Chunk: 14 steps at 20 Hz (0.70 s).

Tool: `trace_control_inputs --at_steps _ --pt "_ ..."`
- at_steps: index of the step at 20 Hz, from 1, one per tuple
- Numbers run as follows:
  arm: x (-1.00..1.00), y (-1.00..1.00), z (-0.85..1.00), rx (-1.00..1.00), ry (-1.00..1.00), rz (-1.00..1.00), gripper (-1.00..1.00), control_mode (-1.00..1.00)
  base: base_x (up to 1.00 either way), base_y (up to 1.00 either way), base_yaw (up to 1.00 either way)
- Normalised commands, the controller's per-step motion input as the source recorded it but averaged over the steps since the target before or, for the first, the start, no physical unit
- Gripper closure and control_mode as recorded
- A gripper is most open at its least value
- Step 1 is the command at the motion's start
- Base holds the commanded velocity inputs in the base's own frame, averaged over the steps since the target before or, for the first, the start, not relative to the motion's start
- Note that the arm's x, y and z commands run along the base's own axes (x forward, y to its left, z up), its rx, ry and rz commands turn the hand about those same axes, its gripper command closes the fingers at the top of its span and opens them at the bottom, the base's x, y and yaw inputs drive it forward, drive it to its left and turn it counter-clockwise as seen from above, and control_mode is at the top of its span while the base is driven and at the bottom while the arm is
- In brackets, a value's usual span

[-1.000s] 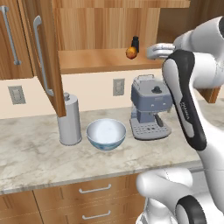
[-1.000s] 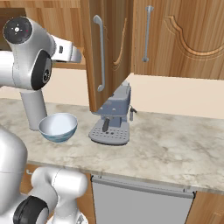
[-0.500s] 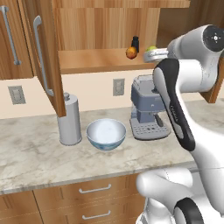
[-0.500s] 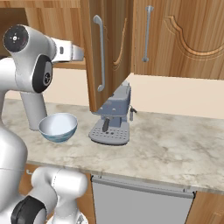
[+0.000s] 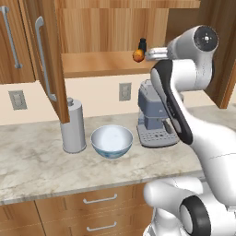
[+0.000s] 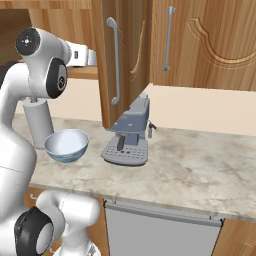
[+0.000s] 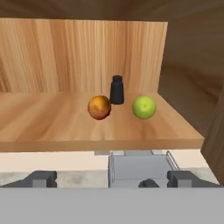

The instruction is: Open the cabinet. Pick the peach and pear from the cabinet and place them into the bowl. Then close the cabinet.

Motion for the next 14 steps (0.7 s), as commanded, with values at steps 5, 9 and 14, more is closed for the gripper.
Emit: trace_control_inputs --at_steps 5,9,14 --pt "0.55 0.07 -0.03 0.12 0.00 -0.05 -1.00 -1.00 0.00 0.00 0.00" --pt "0.50 0.03 -0.04 0.17 0.00 -0.03 -1.00 -1.00 0.00 0.00 0.00" --pt "0.41 0.00 -0.07 0.13 0.00 0.00 -1.00 -1.00 0.00 0.00 0.00"
